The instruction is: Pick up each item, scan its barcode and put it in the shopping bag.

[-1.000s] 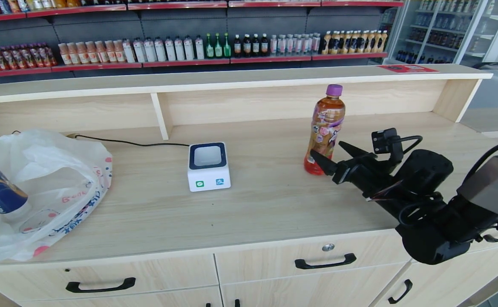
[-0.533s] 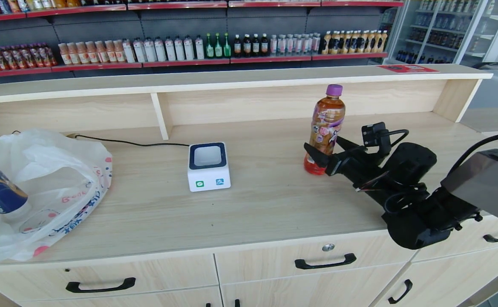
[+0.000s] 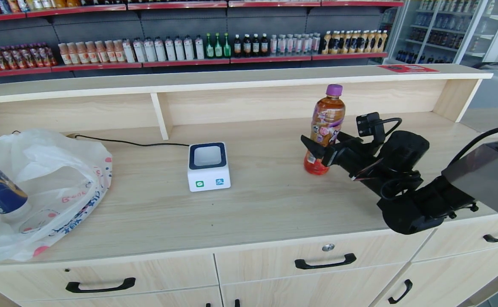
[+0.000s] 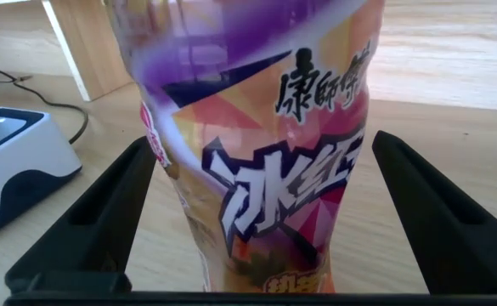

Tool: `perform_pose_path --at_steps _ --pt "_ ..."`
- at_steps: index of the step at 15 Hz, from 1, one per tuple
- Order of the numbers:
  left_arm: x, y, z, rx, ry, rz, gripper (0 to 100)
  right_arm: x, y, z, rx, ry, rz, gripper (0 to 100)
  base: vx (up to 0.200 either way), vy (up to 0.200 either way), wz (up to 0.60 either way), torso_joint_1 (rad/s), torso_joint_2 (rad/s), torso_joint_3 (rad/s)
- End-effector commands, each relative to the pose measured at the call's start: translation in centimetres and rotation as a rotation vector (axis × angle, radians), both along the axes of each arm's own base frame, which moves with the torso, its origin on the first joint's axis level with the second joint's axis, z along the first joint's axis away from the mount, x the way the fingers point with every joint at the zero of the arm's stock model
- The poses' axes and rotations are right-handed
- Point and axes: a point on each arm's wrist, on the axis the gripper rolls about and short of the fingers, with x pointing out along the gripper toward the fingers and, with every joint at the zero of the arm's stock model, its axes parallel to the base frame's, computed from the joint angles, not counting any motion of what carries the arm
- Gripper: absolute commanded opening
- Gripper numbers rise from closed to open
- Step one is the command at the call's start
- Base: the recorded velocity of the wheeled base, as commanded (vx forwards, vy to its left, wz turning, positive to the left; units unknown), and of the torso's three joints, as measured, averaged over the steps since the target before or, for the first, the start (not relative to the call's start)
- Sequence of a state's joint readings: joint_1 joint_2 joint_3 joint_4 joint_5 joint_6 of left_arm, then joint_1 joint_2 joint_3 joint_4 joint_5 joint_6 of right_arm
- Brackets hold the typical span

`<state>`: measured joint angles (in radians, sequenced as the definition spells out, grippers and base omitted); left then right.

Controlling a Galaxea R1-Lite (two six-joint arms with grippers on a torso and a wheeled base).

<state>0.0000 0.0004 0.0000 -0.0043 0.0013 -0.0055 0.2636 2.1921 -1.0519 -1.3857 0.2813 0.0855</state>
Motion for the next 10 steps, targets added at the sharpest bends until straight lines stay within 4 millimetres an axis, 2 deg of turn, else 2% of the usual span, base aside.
perform_pose_path --at_steps 1,10 --pt "0.0 0.0 0.0 -0.001 -0.001 0.002 100 0.01 0.08 0.33 0.003 -0.012 0.004 100 0.0 0.0 0.0 0.0 0.0 0.0" --pt "0.0 0.0 0.0 -0.001 -0.001 0.0 100 0.13 0.13 0.34 -0.002 0.012 0.012 100 0.0 0.0 0.0 0.0 0.0 0.0"
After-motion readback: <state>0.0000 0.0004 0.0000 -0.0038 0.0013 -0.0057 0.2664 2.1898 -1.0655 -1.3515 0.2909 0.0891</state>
